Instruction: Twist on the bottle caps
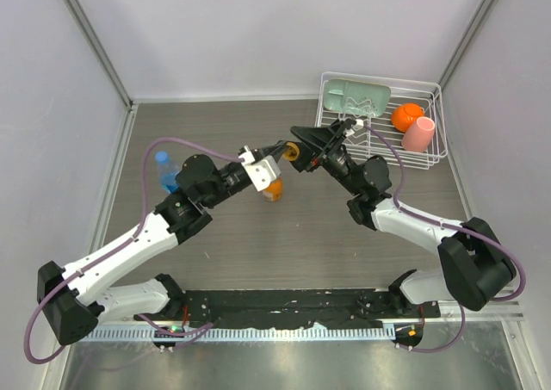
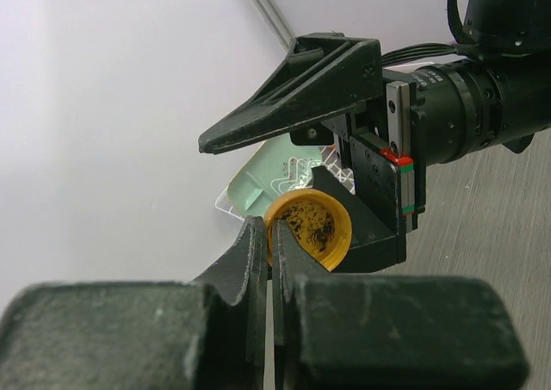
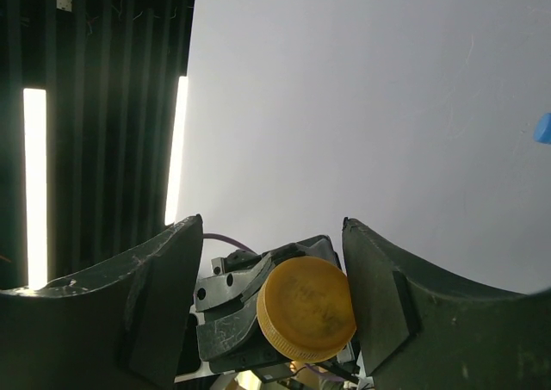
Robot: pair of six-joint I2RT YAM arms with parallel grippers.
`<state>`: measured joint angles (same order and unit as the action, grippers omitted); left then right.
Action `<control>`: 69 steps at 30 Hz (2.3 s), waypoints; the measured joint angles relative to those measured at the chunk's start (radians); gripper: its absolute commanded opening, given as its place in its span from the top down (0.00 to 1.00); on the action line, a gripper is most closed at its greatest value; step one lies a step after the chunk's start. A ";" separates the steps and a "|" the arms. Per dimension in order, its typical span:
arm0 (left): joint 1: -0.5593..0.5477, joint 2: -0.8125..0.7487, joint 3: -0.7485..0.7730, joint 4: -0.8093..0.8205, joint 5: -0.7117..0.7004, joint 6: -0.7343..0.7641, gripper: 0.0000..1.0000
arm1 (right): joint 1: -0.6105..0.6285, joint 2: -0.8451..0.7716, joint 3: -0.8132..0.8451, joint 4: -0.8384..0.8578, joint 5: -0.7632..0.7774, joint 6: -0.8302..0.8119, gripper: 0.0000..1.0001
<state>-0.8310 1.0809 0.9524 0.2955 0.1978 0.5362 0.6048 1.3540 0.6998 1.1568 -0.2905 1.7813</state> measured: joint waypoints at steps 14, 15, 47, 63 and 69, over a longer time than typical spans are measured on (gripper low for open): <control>0.000 -0.015 0.002 0.003 0.006 0.011 1.00 | 0.005 -0.014 0.018 -0.026 -0.017 -0.022 0.28; 0.000 -0.015 0.004 0.001 0.006 0.010 1.00 | 0.005 -0.014 0.018 -0.026 -0.017 -0.022 0.28; 0.008 -0.048 -0.050 0.090 0.012 0.065 1.00 | 0.015 0.014 0.020 0.024 -0.060 0.027 0.42; 0.009 -0.063 -0.067 0.122 0.035 0.097 1.00 | 0.016 0.013 0.026 0.023 -0.077 0.028 0.61; 0.009 -0.069 -0.068 0.122 0.039 0.095 0.73 | 0.016 0.013 0.031 0.023 -0.084 0.027 0.77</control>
<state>-0.8223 1.0119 0.8845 0.4179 0.2363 0.6315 0.6209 1.3674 0.7303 1.1801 -0.3748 1.8084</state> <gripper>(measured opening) 0.096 0.475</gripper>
